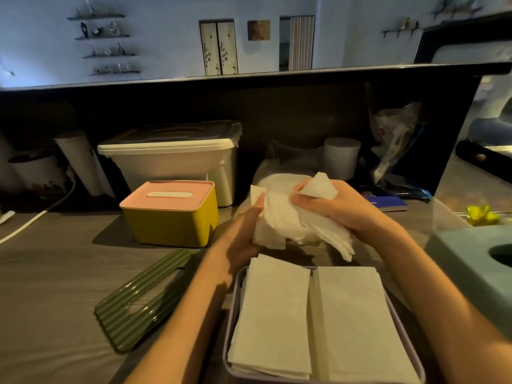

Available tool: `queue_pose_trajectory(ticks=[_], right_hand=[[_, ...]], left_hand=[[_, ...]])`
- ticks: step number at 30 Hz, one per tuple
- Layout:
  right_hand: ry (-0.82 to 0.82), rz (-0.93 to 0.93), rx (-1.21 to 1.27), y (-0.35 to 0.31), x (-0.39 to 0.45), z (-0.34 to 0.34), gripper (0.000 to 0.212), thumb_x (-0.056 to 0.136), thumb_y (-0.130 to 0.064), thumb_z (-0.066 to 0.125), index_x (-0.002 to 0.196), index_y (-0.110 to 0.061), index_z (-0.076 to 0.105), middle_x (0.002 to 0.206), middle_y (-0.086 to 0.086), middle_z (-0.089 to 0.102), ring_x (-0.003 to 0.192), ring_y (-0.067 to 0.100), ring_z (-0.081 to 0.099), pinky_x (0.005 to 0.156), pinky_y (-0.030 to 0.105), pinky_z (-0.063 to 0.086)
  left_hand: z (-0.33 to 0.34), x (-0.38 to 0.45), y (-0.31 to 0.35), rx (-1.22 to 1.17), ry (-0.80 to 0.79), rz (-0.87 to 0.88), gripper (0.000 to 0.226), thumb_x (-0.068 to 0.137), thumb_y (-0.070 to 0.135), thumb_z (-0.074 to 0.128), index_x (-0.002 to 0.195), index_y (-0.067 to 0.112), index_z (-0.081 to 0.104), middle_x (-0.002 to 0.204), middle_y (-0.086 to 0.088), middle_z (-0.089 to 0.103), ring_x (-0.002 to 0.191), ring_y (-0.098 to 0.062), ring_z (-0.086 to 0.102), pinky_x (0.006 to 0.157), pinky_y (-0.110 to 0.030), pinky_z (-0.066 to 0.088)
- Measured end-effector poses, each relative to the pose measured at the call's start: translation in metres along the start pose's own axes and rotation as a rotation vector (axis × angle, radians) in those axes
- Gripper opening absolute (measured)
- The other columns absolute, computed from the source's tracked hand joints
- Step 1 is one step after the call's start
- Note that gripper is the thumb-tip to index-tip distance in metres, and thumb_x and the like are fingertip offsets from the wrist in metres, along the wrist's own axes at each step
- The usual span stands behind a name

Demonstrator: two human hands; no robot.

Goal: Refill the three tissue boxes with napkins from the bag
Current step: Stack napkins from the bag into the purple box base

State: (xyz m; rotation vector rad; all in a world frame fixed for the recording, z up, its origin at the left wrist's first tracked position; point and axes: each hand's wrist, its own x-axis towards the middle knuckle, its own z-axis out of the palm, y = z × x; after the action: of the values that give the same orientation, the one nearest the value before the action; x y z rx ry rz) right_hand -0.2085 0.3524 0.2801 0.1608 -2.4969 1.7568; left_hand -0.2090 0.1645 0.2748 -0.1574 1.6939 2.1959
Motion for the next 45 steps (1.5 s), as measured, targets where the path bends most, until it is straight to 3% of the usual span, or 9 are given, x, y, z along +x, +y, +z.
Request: queue_pose_trajectory(ticks=[5, 8, 12, 18, 24, 30, 35, 40, 45], right_hand=[[0.101, -0.021, -0.222, 0.007, 0.004, 0.007, 0.040, 0.087, -0.047, 0.075, 0.119, -0.034, 0.054, 0.098, -0.018, 0.061, 0.088, 0.005, 0.061, 0.064, 0.017, 0.044], [0.129, -0.055, -0.245, 0.010, 0.005, 0.011, 0.039, 0.089, -0.046, 0.074, 0.120, -0.031, 0.057, 0.101, -0.012, 0.063, 0.087, 0.002, 0.060, 0.065, 0.016, 0.044], [0.148, -0.015, -0.110, 0.012, 0.004, 0.012, 0.039, 0.089, -0.047, 0.072, 0.121, -0.030, 0.056, 0.104, -0.010, 0.066, 0.088, 0.004, 0.063, 0.065, 0.017, 0.047], [0.065, 0.086, 0.031, 0.009, 0.003, 0.014, 0.042, 0.091, -0.050, 0.069, 0.127, -0.032, 0.053, 0.112, -0.005, 0.065, 0.098, 0.014, 0.067, 0.066, 0.023, 0.053], [-0.009, 0.097, 0.044, 0.013, 0.003, -0.003, 0.039, 0.086, -0.041, 0.078, 0.119, -0.035, 0.057, 0.115, -0.003, 0.069, 0.105, 0.019, 0.068, 0.092, 0.043, 0.059], [-0.094, 0.051, 0.153, 0.005, 0.000, -0.011, 0.032, 0.085, -0.038, 0.078, 0.113, -0.036, 0.063, 0.106, -0.007, 0.073, 0.097, 0.013, 0.073, 0.075, 0.027, 0.059], [0.010, 0.049, 0.055, 0.003, 0.002, 0.009, 0.049, 0.081, -0.042, 0.081, 0.125, -0.027, 0.064, 0.112, -0.006, 0.072, 0.102, 0.015, 0.071, 0.086, 0.036, 0.061], [0.165, -0.023, -0.125, 0.007, 0.003, 0.018, 0.047, 0.083, -0.043, 0.081, 0.123, -0.028, 0.062, 0.109, -0.010, 0.068, 0.096, 0.007, 0.066, 0.074, 0.023, 0.058], [0.102, 0.037, 0.057, 0.003, 0.001, -0.001, 0.038, 0.085, -0.043, 0.078, 0.116, -0.027, 0.064, 0.103, -0.008, 0.072, 0.093, 0.013, 0.072, 0.068, 0.023, 0.057]], left_hand=[[-0.007, 0.007, -0.007, -0.045, -0.256, -0.002, 0.072, 0.099, 0.070, 0.022, 0.147, 0.024, 0.048, 0.130, -0.011, 0.068, 0.112, -0.025, 0.069, 0.076, -0.033, 0.061], [-0.008, 0.008, -0.010, 0.103, -0.240, 0.056, 0.056, 0.098, 0.060, 0.041, 0.137, 0.022, 0.055, 0.114, -0.007, 0.074, 0.102, -0.019, 0.073, 0.075, -0.027, 0.060], [-0.006, 0.010, -0.015, 0.207, -0.224, 0.090, 0.029, 0.096, 0.044, 0.058, 0.120, 0.031, 0.050, 0.099, 0.009, 0.063, 0.081, 0.001, 0.069, 0.052, -0.012, 0.051], [-0.011, 0.024, -0.025, 0.145, -0.134, 0.193, 0.053, 0.080, 0.033, 0.080, 0.127, 0.021, 0.060, 0.115, -0.002, 0.073, 0.114, -0.024, 0.067, 0.087, -0.035, 0.056], [-0.018, 0.033, -0.023, 0.029, -0.084, 0.286, 0.057, 0.085, 0.013, 0.077, 0.137, 0.012, 0.056, 0.119, -0.010, 0.072, 0.102, -0.020, 0.073, 0.071, -0.027, 0.060], [-0.016, 0.026, -0.017, -0.109, 0.003, 0.132, 0.046, 0.098, 0.045, 0.059, 0.136, 0.021, 0.051, 0.106, -0.003, 0.070, 0.082, -0.016, 0.071, 0.047, -0.024, 0.055], [-0.009, 0.031, -0.017, 0.008, -0.076, 0.038, 0.046, 0.108, 0.040, 0.038, 0.140, 0.010, 0.051, 0.140, -0.014, 0.059, 0.120, -0.030, 0.061, 0.068, -0.031, 0.057], [-0.012, 0.038, -0.026, -0.150, -0.269, 0.031, 0.085, 0.089, 0.081, 0.040, 0.152, 0.024, 0.040, 0.142, -0.014, 0.059, 0.130, -0.037, 0.057, 0.111, -0.054, 0.043], [-0.016, 0.040, -0.029, -0.214, -0.277, 0.004, 0.064, 0.099, 0.065, 0.038, 0.144, 0.021, 0.051, 0.129, -0.015, 0.068, 0.122, -0.036, 0.063, 0.107, -0.052, 0.047]])
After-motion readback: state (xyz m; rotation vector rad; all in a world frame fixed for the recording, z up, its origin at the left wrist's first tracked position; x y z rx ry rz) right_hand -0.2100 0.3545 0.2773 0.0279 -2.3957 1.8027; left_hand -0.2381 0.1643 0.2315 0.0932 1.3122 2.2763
